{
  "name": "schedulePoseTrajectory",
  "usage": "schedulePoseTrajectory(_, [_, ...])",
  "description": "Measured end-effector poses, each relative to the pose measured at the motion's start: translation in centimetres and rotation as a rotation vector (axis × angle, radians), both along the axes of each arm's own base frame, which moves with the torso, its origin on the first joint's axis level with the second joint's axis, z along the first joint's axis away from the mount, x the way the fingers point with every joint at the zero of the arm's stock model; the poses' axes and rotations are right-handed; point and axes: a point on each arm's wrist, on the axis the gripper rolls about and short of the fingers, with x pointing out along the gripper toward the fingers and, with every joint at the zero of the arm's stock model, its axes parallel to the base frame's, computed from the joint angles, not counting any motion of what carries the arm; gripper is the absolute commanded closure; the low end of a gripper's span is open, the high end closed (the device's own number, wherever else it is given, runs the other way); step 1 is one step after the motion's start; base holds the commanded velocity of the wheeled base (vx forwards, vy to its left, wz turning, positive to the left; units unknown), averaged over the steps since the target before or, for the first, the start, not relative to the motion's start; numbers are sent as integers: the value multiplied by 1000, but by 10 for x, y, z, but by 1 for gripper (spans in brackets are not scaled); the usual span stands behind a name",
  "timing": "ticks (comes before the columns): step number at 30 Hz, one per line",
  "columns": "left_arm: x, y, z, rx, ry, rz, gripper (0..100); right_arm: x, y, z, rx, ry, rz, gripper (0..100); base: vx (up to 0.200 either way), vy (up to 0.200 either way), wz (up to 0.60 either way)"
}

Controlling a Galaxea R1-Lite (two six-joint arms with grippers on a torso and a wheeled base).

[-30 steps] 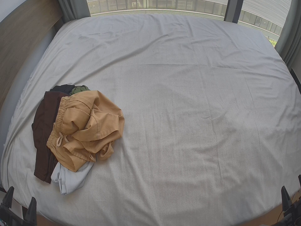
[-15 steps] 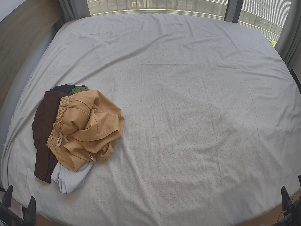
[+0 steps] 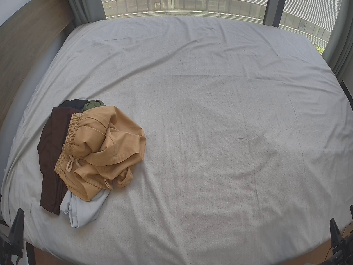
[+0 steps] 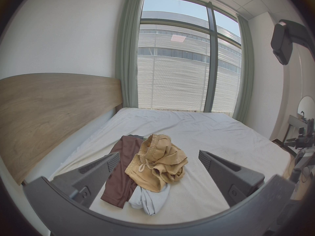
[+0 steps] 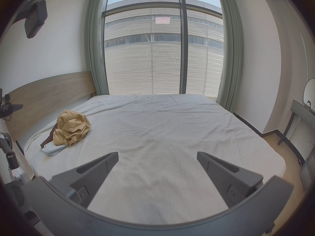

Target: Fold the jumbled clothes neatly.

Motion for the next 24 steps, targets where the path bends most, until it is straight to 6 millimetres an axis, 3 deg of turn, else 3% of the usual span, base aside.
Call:
schedulePoseTrajectory(10, [25,-3,42,-18,63,-124,0,0,0,0,-1,0,1,0,0,0,0])
schedulePoseTrajectory(15, [40,-7,56,-113,112,-215,0,0,0,0,-1,0,1,0,0,0,0])
schedulePoseTrajectory(24, [81,-19,86,-206,174,-286,0,0,0,0,-1,0,1,0,0,0,0])
